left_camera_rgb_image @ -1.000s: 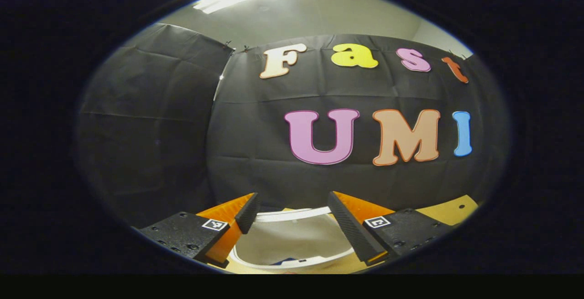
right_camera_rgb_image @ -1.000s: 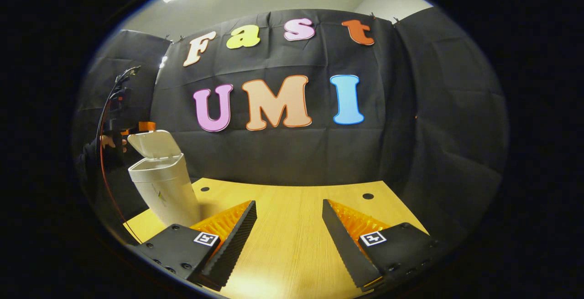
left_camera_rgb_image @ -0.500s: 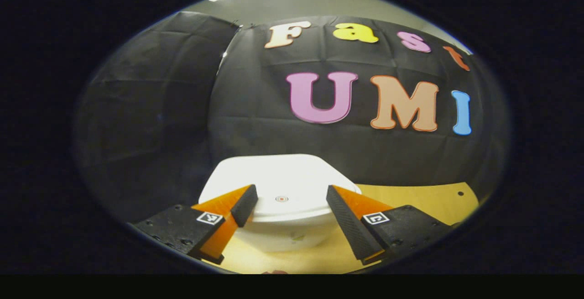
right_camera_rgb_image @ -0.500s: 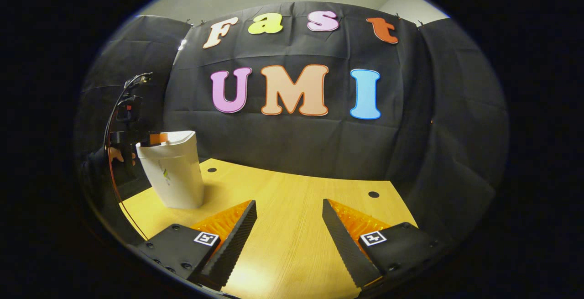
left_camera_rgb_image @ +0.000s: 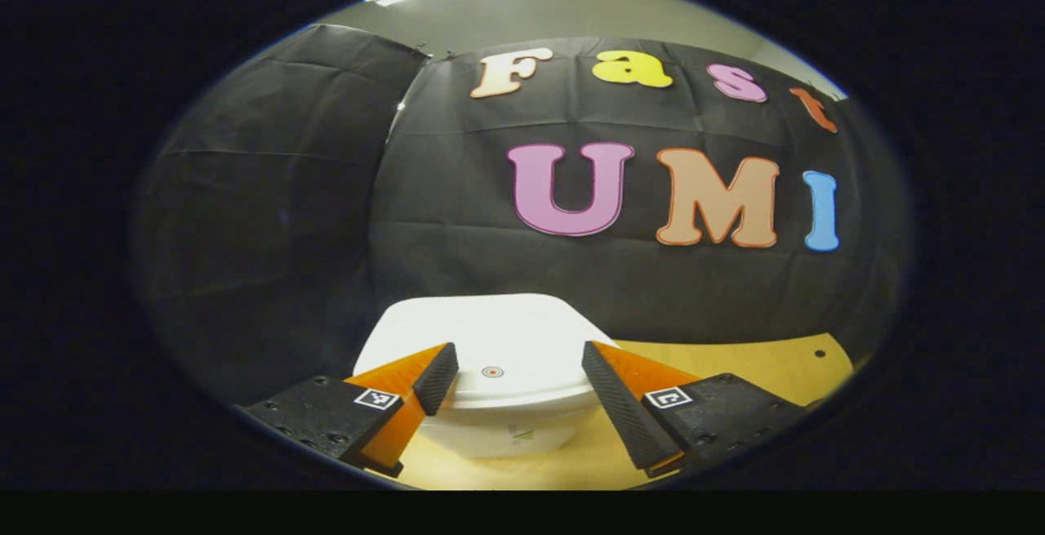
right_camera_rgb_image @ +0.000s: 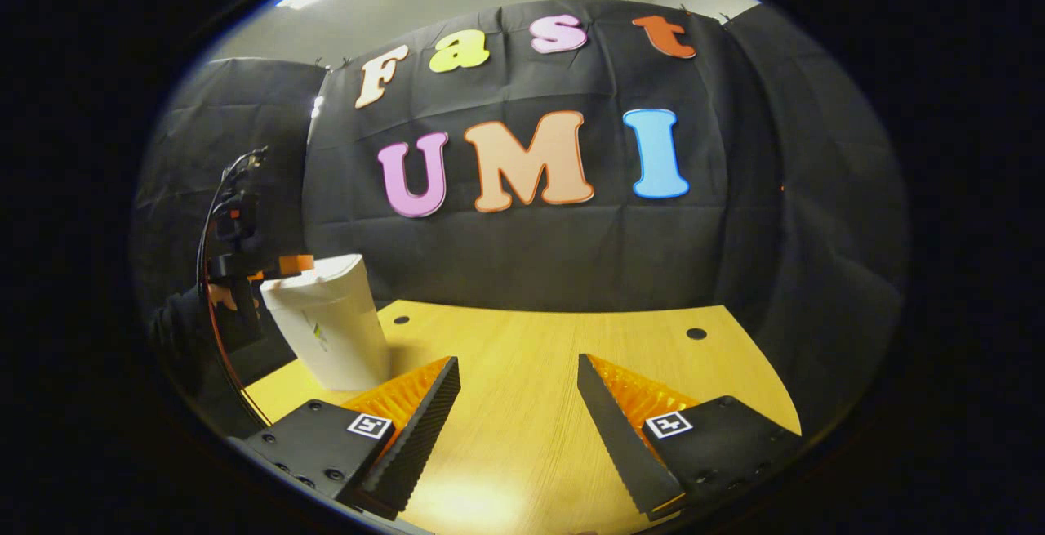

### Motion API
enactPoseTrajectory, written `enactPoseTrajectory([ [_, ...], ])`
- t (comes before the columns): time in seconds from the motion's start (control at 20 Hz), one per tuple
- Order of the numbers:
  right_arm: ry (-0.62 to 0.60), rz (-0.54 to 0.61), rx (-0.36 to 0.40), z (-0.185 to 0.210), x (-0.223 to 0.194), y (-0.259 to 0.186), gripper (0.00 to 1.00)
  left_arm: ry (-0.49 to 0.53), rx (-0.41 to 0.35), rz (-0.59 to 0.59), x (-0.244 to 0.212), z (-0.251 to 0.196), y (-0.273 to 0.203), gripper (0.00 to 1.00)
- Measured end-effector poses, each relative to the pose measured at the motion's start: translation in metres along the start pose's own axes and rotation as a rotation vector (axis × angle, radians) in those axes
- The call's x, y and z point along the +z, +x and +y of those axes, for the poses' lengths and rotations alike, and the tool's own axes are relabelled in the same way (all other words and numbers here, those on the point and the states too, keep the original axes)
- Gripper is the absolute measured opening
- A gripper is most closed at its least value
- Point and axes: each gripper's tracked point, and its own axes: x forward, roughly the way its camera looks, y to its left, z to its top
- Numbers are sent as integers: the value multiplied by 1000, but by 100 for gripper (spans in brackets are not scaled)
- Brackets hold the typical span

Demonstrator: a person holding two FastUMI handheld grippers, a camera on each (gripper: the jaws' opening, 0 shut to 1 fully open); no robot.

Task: Press the lid of the desktop garbage bin to open it, pick up the crumpled paper on the desktop and throw it into the bin, then pick up the pop can on the desktop and drop it into the bin, and finally close the garbage bin lid.

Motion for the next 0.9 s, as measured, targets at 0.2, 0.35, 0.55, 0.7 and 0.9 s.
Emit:
enactPoseTrajectory([
  [0.2, -15, -174, -60, -27, 57, -26, 96, 8, -70, -191, 67, -43, -48, 92],
  [0.35, -31, -278, -94, -46, 88, -45, 96, 7, -160, -279, 85, -89, -98, 92],
  [0.55, -31, -338, -72, -57, 97, -65, 96, 3, -249, -302, 71, -149, -160, 92],
  [0.7, -23, -335, -74, -59, 92, -78, 96, 2, -310, -309, 48, -182, -197, 92],
  [0.9, -27, -348, -116, -58, 93, -94, 96, 44, -379, -296, 29, -208, -224, 92],
])
